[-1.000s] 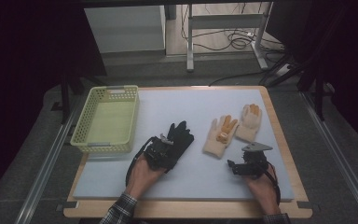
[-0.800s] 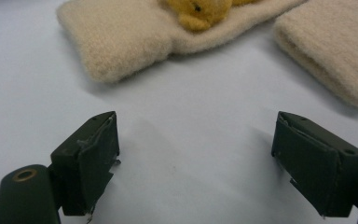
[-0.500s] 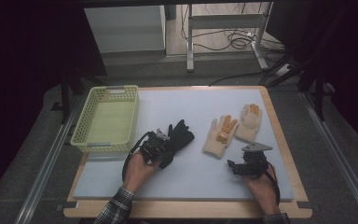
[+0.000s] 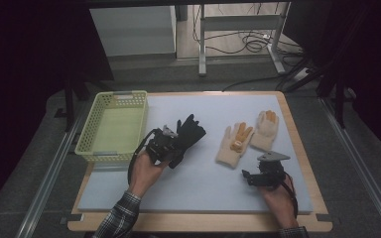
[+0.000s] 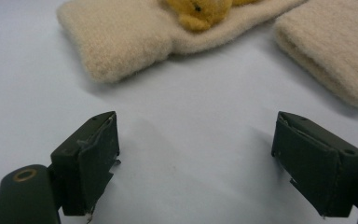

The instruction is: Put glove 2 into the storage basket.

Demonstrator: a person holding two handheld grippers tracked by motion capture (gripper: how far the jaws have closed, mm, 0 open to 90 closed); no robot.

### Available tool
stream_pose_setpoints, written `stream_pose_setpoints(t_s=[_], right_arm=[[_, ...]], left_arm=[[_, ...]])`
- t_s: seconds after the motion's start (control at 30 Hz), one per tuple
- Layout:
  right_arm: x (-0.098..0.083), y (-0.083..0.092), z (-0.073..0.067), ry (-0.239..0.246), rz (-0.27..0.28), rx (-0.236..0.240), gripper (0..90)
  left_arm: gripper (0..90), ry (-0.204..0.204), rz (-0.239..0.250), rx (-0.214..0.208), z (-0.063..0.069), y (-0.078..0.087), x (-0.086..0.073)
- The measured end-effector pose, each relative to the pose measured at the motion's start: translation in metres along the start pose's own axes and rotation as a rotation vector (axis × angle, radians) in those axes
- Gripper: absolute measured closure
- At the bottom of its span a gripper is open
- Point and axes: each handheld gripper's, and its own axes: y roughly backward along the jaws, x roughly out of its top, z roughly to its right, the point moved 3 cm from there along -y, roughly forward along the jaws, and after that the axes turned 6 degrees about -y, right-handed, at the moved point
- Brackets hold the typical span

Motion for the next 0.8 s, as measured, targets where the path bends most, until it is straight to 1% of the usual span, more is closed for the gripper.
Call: stream_pose_setpoints(t_s=[0.17,0.4,0.5,0.7,0.8], right_arm=[[0.000,0.000,0.000,-0.003,0.000,0.001,14.5],[0.000,0.000,0.000,-0.002,-0.001,0.000,14.5],[0.000,0.000,0.000,-0.002,0.000,0.000,14.5],[0.000,0.000,0.000,0.000,0.000,-0.001,14.5],[0.000,0.000,0.000,-0.001,0.003,0.000,14.5]], left_arm=[[72.1,0.016,0.013,0.036,-0.011,0.014,0.009],[71.9,0.036,0.023,0.095,-0.033,0.034,0.017],[71.8,0.051,0.023,0.120,-0.044,0.041,0.017],[71.8,0.103,0.032,0.166,-0.067,0.053,0.013],[71.7,0.125,0.028,0.191,-0.080,0.058,0.008]])
